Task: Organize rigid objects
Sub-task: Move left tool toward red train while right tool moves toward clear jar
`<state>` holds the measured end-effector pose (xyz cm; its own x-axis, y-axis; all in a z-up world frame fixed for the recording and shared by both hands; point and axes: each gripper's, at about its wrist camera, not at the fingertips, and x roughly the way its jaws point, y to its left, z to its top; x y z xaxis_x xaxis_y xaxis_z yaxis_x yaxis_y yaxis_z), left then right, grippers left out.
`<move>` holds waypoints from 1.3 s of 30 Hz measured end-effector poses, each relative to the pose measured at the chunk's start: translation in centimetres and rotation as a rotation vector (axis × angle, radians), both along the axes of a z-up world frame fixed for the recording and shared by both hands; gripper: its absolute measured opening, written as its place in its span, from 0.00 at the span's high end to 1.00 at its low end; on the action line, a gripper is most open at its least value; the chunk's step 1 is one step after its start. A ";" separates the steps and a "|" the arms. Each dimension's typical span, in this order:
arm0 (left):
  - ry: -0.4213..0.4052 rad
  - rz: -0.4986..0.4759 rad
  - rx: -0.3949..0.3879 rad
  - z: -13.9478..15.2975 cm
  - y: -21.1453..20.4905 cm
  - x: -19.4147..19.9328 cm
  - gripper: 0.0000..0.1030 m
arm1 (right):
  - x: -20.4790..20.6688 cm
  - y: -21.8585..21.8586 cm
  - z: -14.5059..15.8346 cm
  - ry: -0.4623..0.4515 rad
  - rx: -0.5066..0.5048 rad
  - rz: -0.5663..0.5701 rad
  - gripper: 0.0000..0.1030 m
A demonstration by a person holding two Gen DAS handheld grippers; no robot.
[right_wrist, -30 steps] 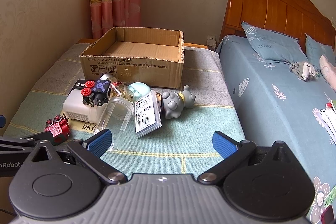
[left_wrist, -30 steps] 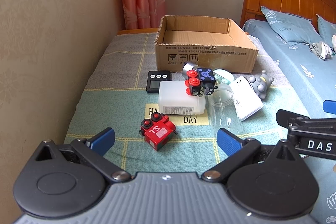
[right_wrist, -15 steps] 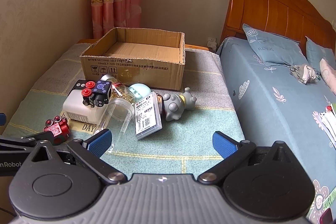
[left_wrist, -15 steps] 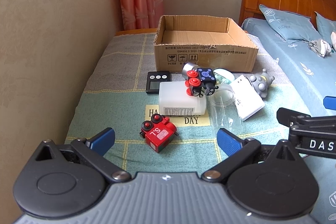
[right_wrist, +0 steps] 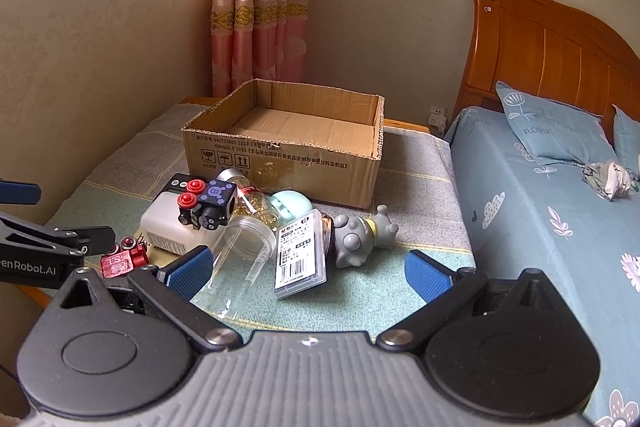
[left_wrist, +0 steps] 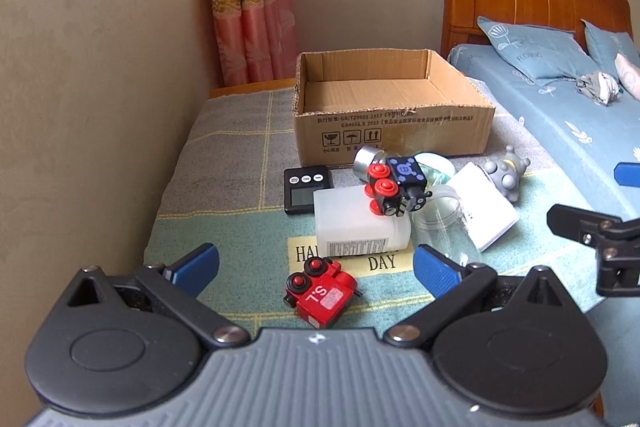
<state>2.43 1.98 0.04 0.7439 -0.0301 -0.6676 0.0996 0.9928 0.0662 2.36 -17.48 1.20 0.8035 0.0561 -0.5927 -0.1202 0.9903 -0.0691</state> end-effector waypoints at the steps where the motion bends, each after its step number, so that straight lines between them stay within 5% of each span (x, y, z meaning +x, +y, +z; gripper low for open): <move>1: -0.002 0.000 0.001 -0.3 0.2 0.2 0.01 | 0.1 -0.2 -0.2 0.004 0.001 0.002 0.00; 19: 0.233 -0.079 -0.017 -8.7 1.3 3.2 0.00 | 2.9 -2.6 -7.1 0.176 -0.003 0.007 0.00; 21: 0.225 -0.077 -0.063 -9.0 1.9 3.2 0.01 | 3.1 -2.6 -7.5 0.188 -0.002 0.012 0.00; 39: 0.162 -0.168 -0.047 -9.3 1.8 5.2 0.00 | 4.7 -2.5 -10.4 0.245 0.003 0.086 0.00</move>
